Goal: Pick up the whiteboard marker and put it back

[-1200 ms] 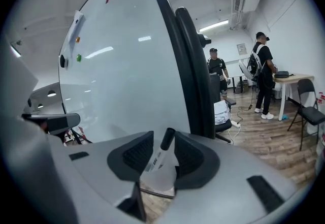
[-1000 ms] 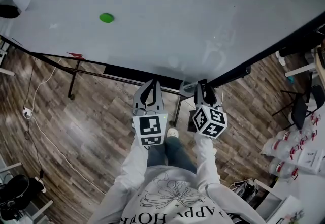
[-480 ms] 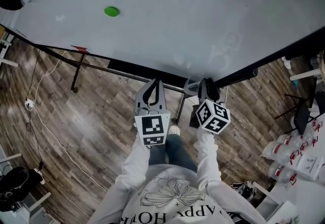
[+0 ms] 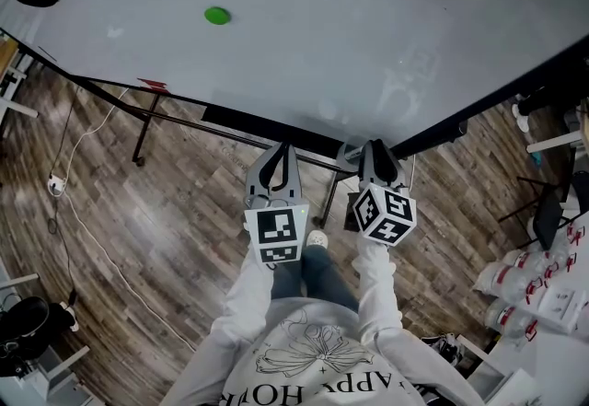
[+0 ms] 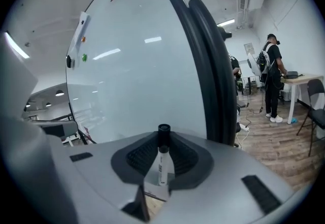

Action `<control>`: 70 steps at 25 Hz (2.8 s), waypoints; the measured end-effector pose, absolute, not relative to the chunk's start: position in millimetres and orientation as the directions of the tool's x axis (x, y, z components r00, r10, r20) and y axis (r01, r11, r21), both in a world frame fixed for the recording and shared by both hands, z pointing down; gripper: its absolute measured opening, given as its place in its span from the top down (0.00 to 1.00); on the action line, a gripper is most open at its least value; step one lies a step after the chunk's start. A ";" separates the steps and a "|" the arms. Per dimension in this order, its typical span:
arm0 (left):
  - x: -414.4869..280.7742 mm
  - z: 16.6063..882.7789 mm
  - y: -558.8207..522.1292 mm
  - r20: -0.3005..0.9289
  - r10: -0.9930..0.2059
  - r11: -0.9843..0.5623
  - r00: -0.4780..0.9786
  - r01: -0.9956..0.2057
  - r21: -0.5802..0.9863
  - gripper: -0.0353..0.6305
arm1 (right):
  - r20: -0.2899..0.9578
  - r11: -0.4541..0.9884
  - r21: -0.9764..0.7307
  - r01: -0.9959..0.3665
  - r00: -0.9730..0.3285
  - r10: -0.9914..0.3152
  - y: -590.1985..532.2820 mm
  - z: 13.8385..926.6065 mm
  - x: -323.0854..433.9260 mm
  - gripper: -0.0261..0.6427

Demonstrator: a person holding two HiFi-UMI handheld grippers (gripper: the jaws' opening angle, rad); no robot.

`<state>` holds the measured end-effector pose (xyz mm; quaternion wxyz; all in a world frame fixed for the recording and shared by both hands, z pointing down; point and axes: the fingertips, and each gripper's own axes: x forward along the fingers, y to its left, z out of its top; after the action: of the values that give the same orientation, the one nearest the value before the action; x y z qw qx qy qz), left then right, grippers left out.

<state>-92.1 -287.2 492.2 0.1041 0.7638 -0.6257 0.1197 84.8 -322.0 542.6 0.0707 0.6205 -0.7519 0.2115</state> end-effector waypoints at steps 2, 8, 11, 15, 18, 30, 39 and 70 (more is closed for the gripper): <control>-92.1 487.3 -285.8 0.304 -0.934 -0.195 0.189 -0.981 0.011 0.94 | 0.354 0.156 -0.218 -0.963 -0.227 -0.907 -320.0 534.0 82.3 0.87; -89.3 466.7 -280.8 0.266 -0.945 -0.196 0.192 -0.981 0.012 0.94 | 0.309 0.178 -0.203 -0.963 -0.236 -0.921 -313.5 502.7 84.2 0.87; -89.0 456.4 -279.2 0.246 -0.951 -0.191 0.188 -0.981 0.013 0.94 | 0.283 0.186 -0.200 -0.962 -0.238 -0.929 -310.9 485.5 85.8 0.87; -89.1 441.2 -276.1 0.216 -0.959 -0.188 0.185 -0.982 0.010 0.94 | 0.240 0.202 -0.187 -0.961 -0.244 -0.940 -306.1 460.7 86.1 0.87; -89.8 430.8 -273.0 0.196 -0.963 -0.185 0.183 -0.983 0.007 0.94 | 0.212 0.211 -0.186 -0.960 -0.249 -0.945 -301.3 445.0 86.8 0.87; -88.6 397.1 -267.8 0.128 -0.976 -0.177 0.176 -0.984 0.003 0.94 | 0.138 0.233 -0.139 -0.962 -0.252 -0.958 -293.4 399.2 91.6 0.87; -81.4 388.1 -268.2 0.111 -0.977 -0.184 0.183 -0.983 -0.002 0.94 | 0.141 0.241 -0.156 -0.958 -0.263 -0.954 -293.7 399.7 93.2 0.87; -84.3 424.7 -285.5 0.188 -0.966 -0.181 0.178 -0.983 0.002 0.94 | 0.302 0.219 -0.260 -0.940 -0.295 -0.907 -310.0 481.5 86.1 0.87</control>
<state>-84.3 -285.5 424.7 0.0611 0.7651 -0.6369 0.0719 86.1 -310.0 481.5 0.0425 0.5924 -0.7795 0.1991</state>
